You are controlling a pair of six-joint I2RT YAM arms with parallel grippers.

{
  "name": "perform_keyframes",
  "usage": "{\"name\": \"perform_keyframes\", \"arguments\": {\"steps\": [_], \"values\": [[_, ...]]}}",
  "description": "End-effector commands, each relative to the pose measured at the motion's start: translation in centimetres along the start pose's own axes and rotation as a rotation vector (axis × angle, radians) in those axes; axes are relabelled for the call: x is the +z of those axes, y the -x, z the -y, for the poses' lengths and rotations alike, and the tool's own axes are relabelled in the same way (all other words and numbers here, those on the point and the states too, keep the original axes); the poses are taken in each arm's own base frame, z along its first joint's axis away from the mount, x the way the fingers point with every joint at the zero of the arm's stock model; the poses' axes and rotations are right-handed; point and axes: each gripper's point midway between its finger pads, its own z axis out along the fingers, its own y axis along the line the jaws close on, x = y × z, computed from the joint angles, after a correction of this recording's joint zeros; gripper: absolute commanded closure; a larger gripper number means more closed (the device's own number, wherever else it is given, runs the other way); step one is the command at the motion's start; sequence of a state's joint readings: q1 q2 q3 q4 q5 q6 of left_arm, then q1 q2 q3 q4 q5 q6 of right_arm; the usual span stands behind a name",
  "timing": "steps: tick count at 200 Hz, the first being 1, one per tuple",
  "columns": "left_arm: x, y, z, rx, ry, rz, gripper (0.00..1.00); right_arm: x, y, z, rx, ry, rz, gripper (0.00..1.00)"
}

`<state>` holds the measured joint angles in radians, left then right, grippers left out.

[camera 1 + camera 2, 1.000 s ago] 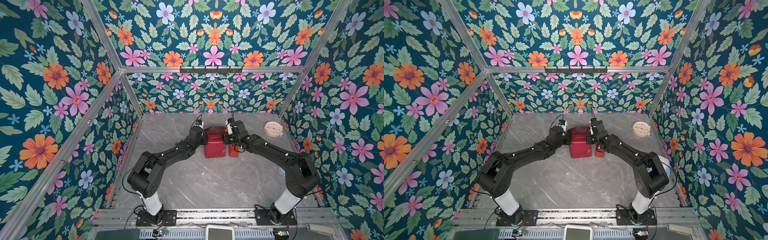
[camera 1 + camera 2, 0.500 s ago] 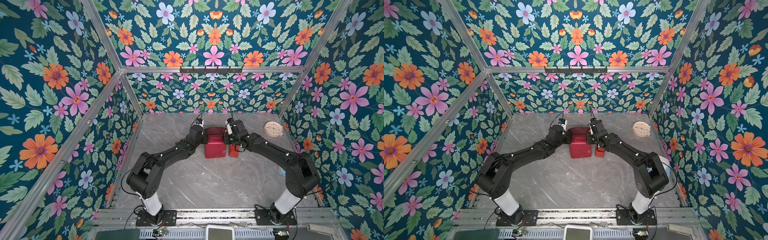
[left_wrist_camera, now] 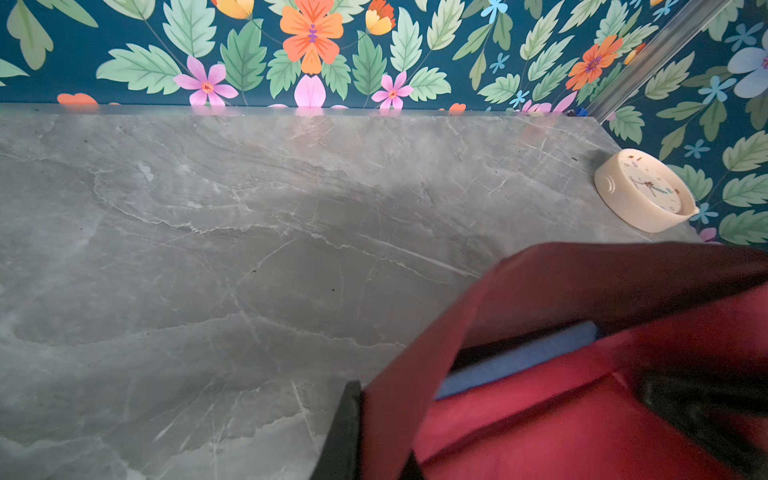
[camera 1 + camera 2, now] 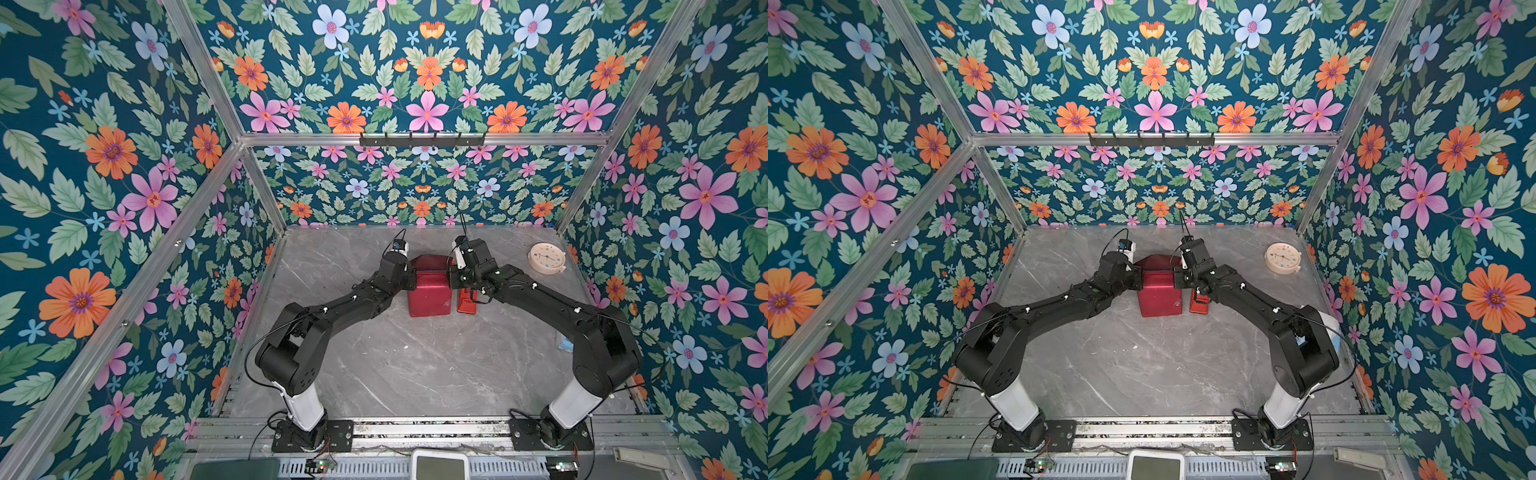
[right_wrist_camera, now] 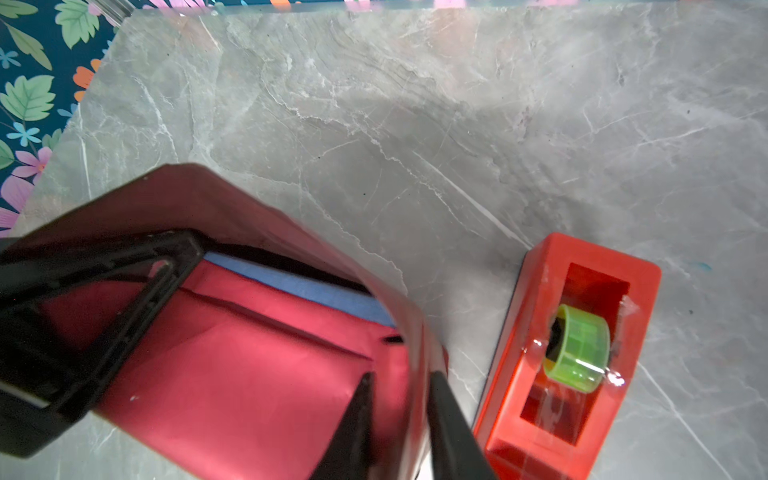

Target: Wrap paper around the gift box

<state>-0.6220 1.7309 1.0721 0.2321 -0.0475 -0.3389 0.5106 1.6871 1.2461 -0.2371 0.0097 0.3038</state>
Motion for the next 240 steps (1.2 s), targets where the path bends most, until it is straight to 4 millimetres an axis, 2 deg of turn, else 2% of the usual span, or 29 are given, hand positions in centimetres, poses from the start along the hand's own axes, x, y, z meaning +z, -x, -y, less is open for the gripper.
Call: {"name": "perform_keyframes", "arguments": {"steps": [1, 43, 90, 112, 141, 166, 170, 192, 217, 240], "values": [[0.1, -0.1, 0.0, 0.016, -0.002, -0.007, 0.95, 0.5, -0.9, 0.4, -0.005, -0.019, -0.028, 0.85], [0.0, 0.1, 0.0, 0.021, 0.0, -0.006, 1.0, 0.3, -0.7, -0.2, -0.009, -0.007, -0.025, 0.92], [-1.5, 0.2, -0.8, 0.028, 0.038, 0.001, 1.0, 0.1, -0.8, -2.0, 0.033, 0.056, -0.022, 0.92], [-2.2, -0.5, -1.5, 0.03, 0.057, -0.004, 1.0, 0.0, -1.0, -3.2, 0.044, 0.086, -0.024, 0.9], [-2.3, -2.1, -2.3, 0.024, 0.073, -0.029, 1.0, -0.2, -0.9, -3.6, 0.052, 0.104, -0.025, 0.76], [-2.2, -2.4, -2.6, 0.022, 0.081, -0.034, 1.0, -1.1, -0.7, -3.8, 0.041, 0.115, -0.032, 0.62], [-2.2, -2.4, -2.7, 0.021, 0.081, -0.034, 1.0, -2.4, 0.2, -4.2, 0.036, 0.129, -0.004, 0.6], [-2.1, -2.2, -2.6, 0.019, 0.077, -0.031, 1.0, -4.3, 0.7, -4.3, 0.025, 0.16, 0.009, 0.5], [-2.0, -2.0, -2.4, 0.02, 0.072, -0.028, 1.0, -6.2, 1.3, -4.1, 0.058, 0.256, 0.016, 0.45], [-1.9, -1.9, -2.3, 0.02, 0.067, -0.027, 1.0, -6.4, 1.9, -2.3, 0.125, 0.291, 0.008, 0.44]]}}
